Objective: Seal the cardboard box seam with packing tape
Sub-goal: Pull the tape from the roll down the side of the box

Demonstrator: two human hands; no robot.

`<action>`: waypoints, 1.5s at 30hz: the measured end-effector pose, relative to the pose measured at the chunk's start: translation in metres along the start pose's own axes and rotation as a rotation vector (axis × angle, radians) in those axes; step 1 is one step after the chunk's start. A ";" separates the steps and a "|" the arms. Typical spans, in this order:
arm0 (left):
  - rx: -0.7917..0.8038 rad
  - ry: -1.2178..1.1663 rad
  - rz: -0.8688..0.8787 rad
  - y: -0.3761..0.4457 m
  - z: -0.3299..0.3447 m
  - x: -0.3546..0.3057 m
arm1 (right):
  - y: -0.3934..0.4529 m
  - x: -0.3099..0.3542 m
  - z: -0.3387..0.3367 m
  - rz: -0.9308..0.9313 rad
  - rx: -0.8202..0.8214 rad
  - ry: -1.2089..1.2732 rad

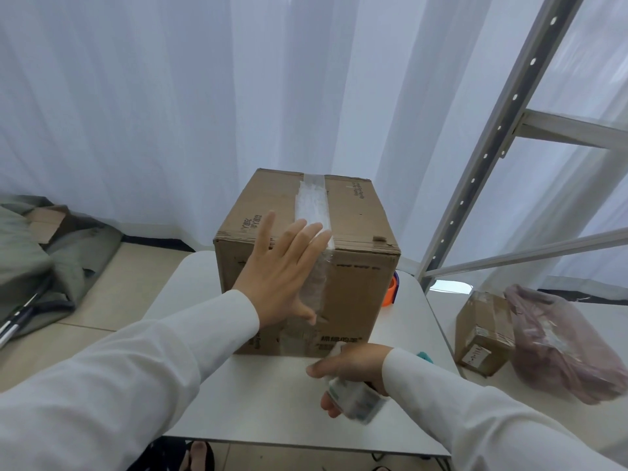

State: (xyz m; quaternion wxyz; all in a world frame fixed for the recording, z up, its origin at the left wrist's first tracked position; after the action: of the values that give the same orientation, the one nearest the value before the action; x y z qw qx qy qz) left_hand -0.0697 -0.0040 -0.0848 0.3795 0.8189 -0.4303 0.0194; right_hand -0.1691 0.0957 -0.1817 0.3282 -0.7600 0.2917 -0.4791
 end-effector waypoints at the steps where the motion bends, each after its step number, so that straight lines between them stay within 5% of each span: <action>1: -0.009 0.011 0.011 -0.001 0.000 -0.001 | 0.001 -0.002 -0.002 0.013 -0.014 -0.025; 10: -0.226 0.011 0.285 -0.013 -0.008 -0.018 | 0.016 -0.024 -0.018 -0.042 -0.234 -0.078; 25: -0.259 0.016 0.323 -0.012 0.001 -0.036 | 0.016 -0.027 -0.031 -0.158 -0.103 0.014; 37: -0.271 -0.178 0.370 -0.014 -0.007 -0.035 | 0.015 -0.029 -0.029 -0.181 -0.169 -0.251; 45: -0.210 -0.301 0.392 -0.015 -0.007 -0.034 | 0.015 -0.030 -0.014 -0.189 -0.271 -0.679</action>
State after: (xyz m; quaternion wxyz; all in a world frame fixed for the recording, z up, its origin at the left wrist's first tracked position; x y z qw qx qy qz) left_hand -0.0788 0.0290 -0.1010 0.3830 0.6696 -0.6320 -0.0742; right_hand -0.1950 0.1062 -0.2050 0.2570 -0.9356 0.1555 -0.1854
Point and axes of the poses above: each hand's wrist, its own y-axis towards the middle knuckle, its own z-axis out of the palm, x = y × z, the point moved 5 cm from there along y, towards the middle knuckle, and after that the axes turned 6 degrees about -x, right-handed, at the moved point
